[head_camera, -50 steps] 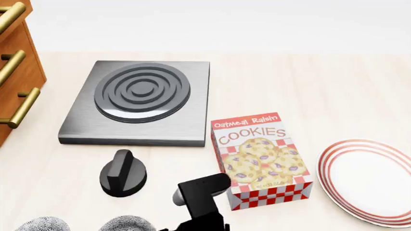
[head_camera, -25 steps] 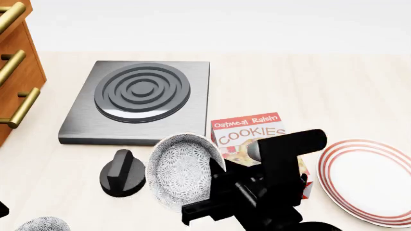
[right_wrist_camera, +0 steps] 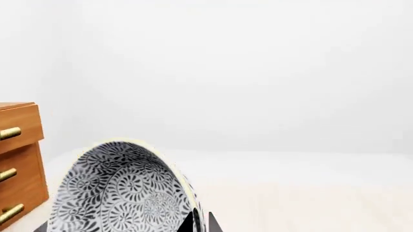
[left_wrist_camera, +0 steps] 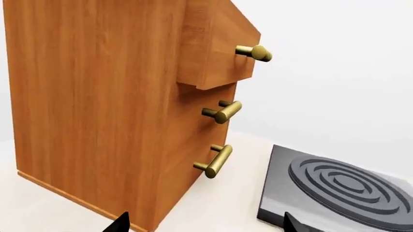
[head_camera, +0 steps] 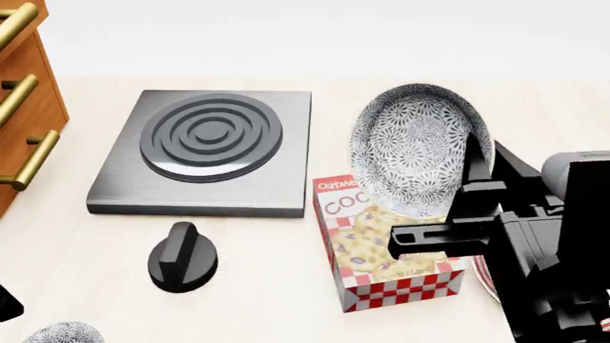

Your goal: Pick the akita bowl from table center and place it on the plate.

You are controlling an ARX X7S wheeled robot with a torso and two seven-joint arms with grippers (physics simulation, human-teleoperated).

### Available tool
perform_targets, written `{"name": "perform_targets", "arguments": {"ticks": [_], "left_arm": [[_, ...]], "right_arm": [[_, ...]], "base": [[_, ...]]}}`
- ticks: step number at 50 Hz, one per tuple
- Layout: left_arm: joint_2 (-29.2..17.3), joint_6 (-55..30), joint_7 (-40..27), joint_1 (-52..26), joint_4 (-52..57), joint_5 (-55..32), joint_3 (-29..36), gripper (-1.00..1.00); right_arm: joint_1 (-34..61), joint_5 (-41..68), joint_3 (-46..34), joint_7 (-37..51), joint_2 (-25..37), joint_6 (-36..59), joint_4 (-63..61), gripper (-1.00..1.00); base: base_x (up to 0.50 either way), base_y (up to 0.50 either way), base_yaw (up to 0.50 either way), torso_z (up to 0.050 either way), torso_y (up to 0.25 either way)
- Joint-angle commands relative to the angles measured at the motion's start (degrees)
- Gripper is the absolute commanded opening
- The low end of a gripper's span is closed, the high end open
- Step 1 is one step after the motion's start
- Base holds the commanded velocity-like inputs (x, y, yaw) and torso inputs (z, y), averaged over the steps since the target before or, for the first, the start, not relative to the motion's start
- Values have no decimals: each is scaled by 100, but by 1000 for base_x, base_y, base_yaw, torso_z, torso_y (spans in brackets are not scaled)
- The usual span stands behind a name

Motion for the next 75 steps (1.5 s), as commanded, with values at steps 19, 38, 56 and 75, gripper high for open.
{"name": "perform_targets", "arguments": {"ticks": [19,38,56,75], "left_arm": [[-24,33,-46,48,11,-52,36,100],[-34,143,-29,36,-125,-87,32,100],[-56,155,-60,61,-98,-119,50,100],[-22,312,-21,22,-184,-217,27,100]], "right_arm": [[-47,1156,1491,1087,429,805,802,-100],[124,1647,1662,1046,519,1208,2202,-100],[213,1687,1514,1202,561,1379,2319,-100],[2286,3764,2042,3552,416,2138,5800,-100]], "base": [[0,0,0,0,1],[0,0,0,0,0],[0,0,0,0,1],[0,0,0,0,1]]}}
